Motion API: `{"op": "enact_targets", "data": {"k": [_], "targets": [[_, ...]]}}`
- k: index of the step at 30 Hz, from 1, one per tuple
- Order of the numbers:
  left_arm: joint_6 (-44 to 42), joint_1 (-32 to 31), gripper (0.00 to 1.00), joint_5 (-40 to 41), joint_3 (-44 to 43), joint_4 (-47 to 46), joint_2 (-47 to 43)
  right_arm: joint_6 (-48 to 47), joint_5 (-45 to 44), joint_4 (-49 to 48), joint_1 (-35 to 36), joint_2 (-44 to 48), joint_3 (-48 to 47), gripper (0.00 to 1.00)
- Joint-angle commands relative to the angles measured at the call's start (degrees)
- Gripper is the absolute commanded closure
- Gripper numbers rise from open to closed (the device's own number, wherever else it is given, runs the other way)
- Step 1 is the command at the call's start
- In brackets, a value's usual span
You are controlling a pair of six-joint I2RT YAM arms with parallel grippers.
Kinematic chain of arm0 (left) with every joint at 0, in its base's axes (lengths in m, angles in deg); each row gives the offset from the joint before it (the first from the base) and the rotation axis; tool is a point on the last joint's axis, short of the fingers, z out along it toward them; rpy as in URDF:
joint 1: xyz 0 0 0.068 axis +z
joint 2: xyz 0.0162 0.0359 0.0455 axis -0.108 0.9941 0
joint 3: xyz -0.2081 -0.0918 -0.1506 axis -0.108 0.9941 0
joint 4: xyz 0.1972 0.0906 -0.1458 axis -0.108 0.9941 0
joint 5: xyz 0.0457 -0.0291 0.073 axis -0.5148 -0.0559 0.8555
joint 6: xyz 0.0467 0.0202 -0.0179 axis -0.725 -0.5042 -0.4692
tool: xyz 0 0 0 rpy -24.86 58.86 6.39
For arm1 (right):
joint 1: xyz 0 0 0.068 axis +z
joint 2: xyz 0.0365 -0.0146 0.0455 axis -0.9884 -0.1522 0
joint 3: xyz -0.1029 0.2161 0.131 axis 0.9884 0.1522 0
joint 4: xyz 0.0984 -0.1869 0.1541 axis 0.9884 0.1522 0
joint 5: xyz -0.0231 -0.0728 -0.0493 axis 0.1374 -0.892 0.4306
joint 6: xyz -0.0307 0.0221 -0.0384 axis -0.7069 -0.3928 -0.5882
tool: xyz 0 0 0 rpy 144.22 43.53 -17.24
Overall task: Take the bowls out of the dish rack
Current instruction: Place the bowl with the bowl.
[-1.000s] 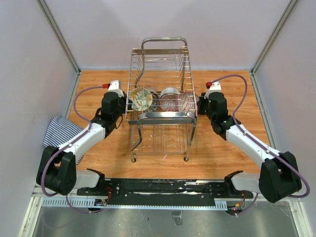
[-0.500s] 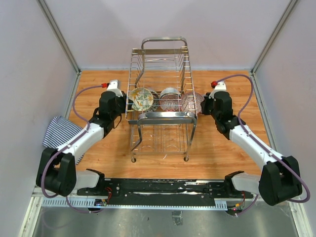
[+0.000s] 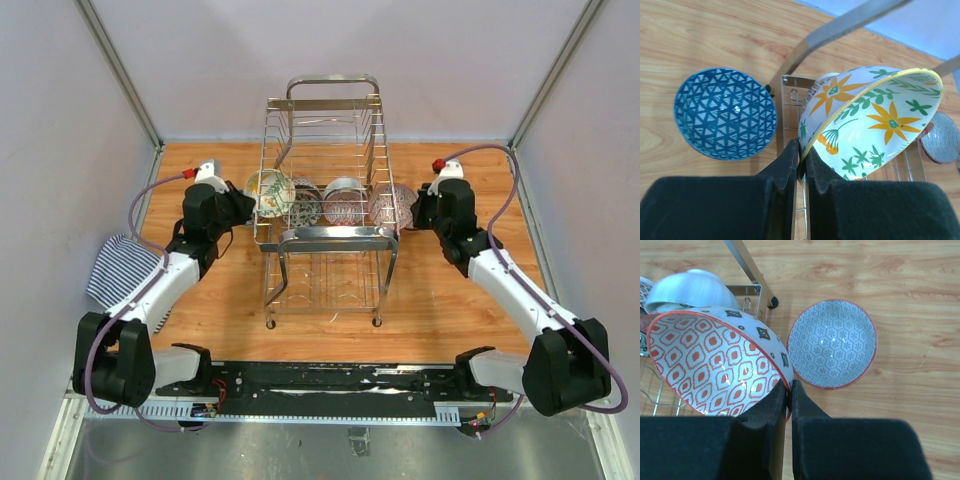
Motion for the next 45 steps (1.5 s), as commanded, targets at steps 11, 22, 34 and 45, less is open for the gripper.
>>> {"op": "enact_targets", "data": {"k": [11, 22, 34, 45], "targets": [[12.3, 9.8, 1.00, -10.2, -10.7, 7.8, 6.4, 2.1, 7.3, 17.9, -7.8, -7.1, -19.9, 0.99], [11.2, 12.1, 1.00, -11.2, -17.9, 17.4, 11.9, 1.0, 13.5, 28.7, -12.4, -15.5, -30.0, 0.99], [7.4, 14.9, 1.00, -12.5, -25.6, 27.3, 17.7, -2.3, 13.1, 36.8, -13.4, -21.1, -36.9, 0.99], [1.1, 16.1, 1.00, -15.8, -34.2, 35.4, 24.1, -4.4, 13.3, 40.1, -13.5, -26.2, -41.5, 0.99]]}}
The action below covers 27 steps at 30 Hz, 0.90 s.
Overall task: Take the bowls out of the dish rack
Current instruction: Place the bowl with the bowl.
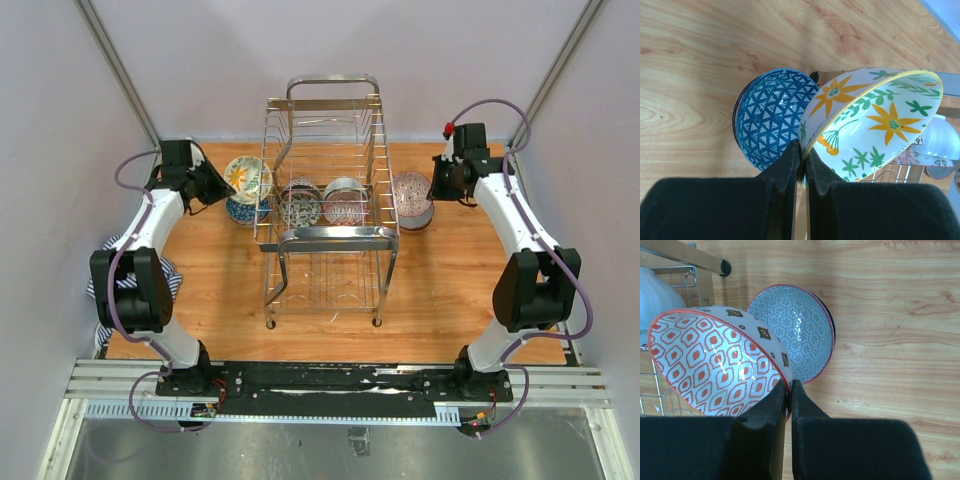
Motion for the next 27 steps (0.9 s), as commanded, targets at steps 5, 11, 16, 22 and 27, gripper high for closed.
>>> {"op": "enact_targets", "data": {"k": [5, 11, 16, 22, 27], "targets": [[-7.3, 0.5, 0.99, -0.2, -8.3, 7.9, 3.9, -1.8, 1.3, 1.9, -0.9, -2.2, -4.8, 0.99], [-10.8, 0.5, 0.99, 3.5, -11.8, 13.0, 5.9, -2.7, 0.7, 2.9, -1.1, -2.9, -5.7, 0.99], [-12.5, 0.5, 0.99, 4.2, -14.0, 15.3, 7.2, -3.1, 0.5, 3.4, -1.6, -3.1, -5.9, 0.99], [-13.4, 0.5, 0.99, 6.0, -16.3, 17.4, 8.3, -3.6, 0.2, 3.9, -2.2, -3.5, -6.0, 0.99], [-13.8, 0.5, 0.99, 6.7, -16.7, 18.0, 8.6, -4.0, 0.2, 4.5, -2.4, -4.2, -6.3, 0.99]]}}
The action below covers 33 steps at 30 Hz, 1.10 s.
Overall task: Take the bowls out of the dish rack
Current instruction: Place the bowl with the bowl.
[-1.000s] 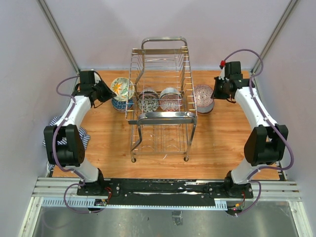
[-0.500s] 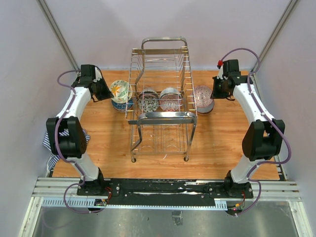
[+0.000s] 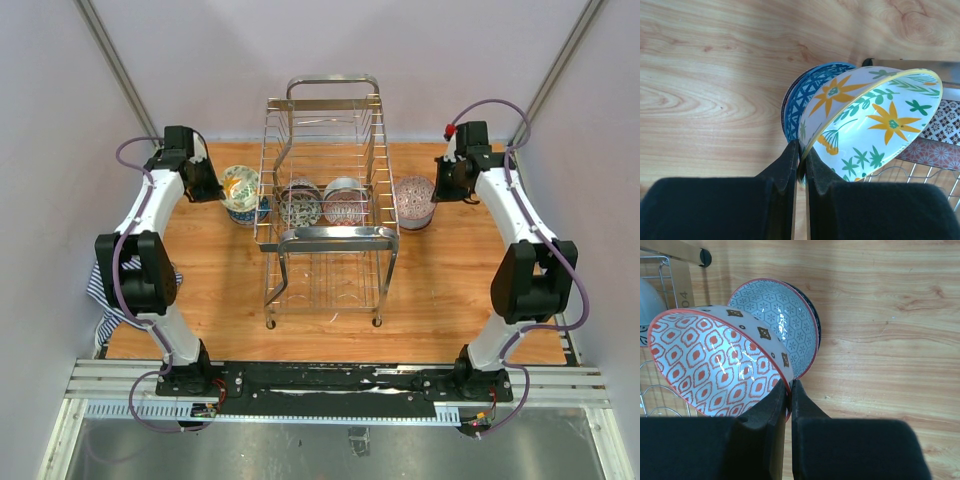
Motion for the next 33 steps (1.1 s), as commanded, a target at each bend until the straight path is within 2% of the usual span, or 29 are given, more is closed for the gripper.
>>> {"op": "enact_targets", "data": {"k": [1, 33], "targets": [[-1.2, 0.4, 0.99, 0.3, -2.6, 0.5, 0.4, -0.7, 0.0, 0.9, -0.8, -0.7, -3.0, 0.99], [-1.6, 0.4, 0.99, -0.7, -2.9, 2.0, 2.5, -0.8, -2.5, 1.4, -1.3, -6.6, -4.7, 0.99]]}}
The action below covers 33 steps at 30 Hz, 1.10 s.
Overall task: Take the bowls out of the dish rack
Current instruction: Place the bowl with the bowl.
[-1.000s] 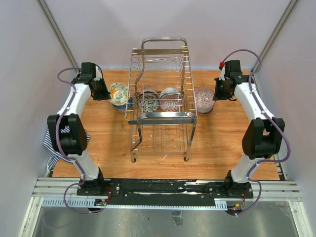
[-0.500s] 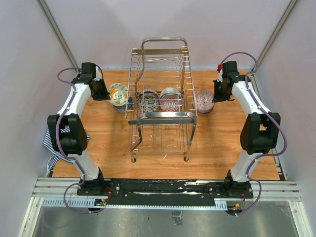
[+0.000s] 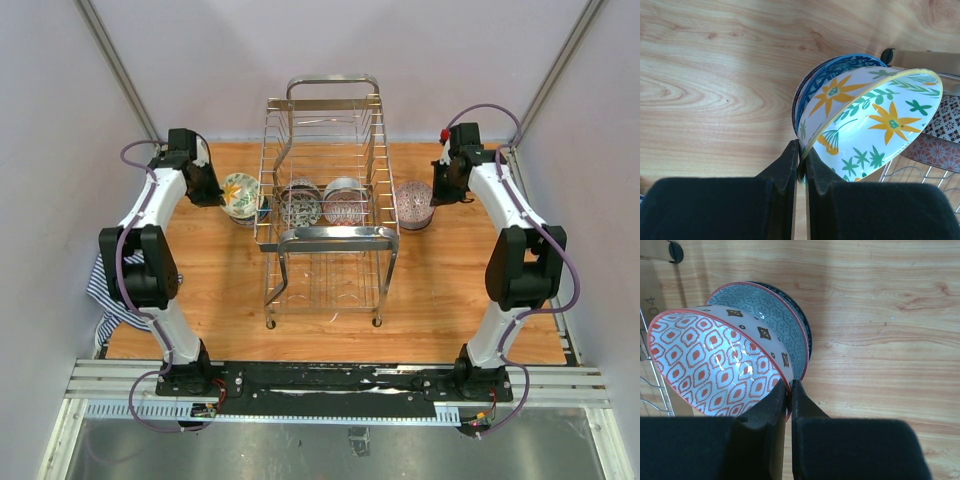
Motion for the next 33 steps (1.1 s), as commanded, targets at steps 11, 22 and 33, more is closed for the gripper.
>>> {"op": "enact_targets", "data": {"k": [11, 22, 33], "targets": [[-0.1, 0.4, 0.99, -3.1, -2.1, -0.9, 1.4, -0.2, -1.2, 0.0, -1.2, -1.5, -2.5, 0.99], [0.0, 0.3, 1.00, -3.7, -1.8, -1.2, 2.3, 0.3, -2.2, 0.1, -1.2, -3.4, -3.3, 0.99], [-0.1, 0.2, 1.00, -4.1, -1.9, -1.0, 3.1, 0.3, -2.7, 0.2, -1.3, -4.8, -3.9, 0.99]]}}
